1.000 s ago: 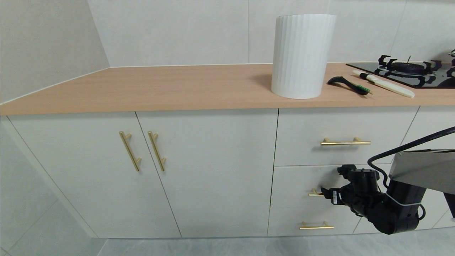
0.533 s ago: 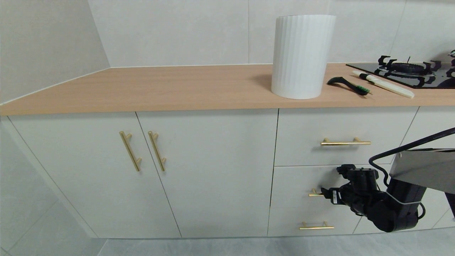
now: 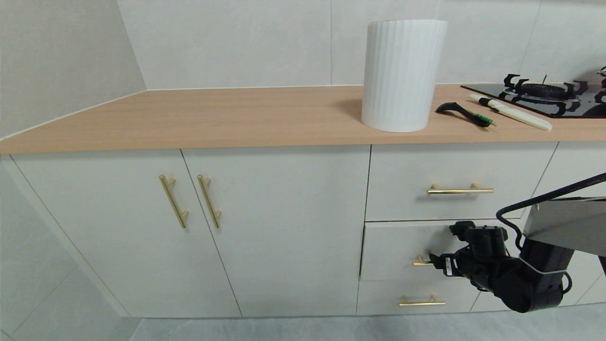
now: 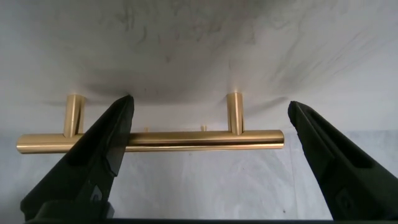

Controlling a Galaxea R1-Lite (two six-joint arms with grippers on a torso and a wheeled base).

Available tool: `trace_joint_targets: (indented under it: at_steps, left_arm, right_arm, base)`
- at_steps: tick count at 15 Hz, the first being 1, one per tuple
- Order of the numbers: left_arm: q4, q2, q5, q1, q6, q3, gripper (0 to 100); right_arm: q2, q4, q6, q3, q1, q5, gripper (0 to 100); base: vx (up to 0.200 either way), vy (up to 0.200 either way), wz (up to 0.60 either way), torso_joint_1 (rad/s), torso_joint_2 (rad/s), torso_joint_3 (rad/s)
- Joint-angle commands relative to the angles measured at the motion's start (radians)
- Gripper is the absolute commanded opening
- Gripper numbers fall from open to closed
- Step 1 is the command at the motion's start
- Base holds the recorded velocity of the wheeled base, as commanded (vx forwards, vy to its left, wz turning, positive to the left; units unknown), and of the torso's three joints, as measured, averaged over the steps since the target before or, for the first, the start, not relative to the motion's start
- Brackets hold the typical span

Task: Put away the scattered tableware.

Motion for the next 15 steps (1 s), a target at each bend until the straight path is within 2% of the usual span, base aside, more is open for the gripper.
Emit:
trace_joint_targets:
  at_steps: [1,3,5,8,11,15]
  left_arm:
    - [0.0,0.0,0.0,0.0,0.0,0.0,100]
    - [0.0,0.0,0.0,0.0,0.0,0.0,100]
    - [0.0,0.0,0.0,0.0,0.0,0.0,100]
    - [0.0,0.0,0.0,0.0,0.0,0.0,100]
    - [0.0,0.0,0.0,0.0,0.0,0.0,100]
    - [0.0,0.0,0.0,0.0,0.0,0.0,100]
  right_arm:
    - [-0.086,0.002,-0.001,0.08,0.0,0.004,100]
    - [-0.189,0.017,-0.002,0.151,0.002,0.008,100]
    - [-0.379,0.138,-0.007,0.191,0.016,0.014,100]
    - [-0.62,0.31,-0.005,0.176,0.053,0.028,100]
    - [-0.746,0.391,-0.002,0.142,0.085,0.028,100]
    - [-0.617,0.342,0.029,0.093,0.089,0.024,100]
  base:
    - [0.0,0.0,0.0,0.0,0.0,0.0]
    - [0.0,0.0,0.0,0.0,0.0,0.0]
    - [0.0,0.0,0.0,0.0,0.0,0.0]
    - [0.0,0.0,0.0,0.0,0.0,0.0]
    - [0.0,0.0,0.0,0.0,0.0,0.0]
    - [0.0,0.0,0.0,0.0,0.0,0.0]
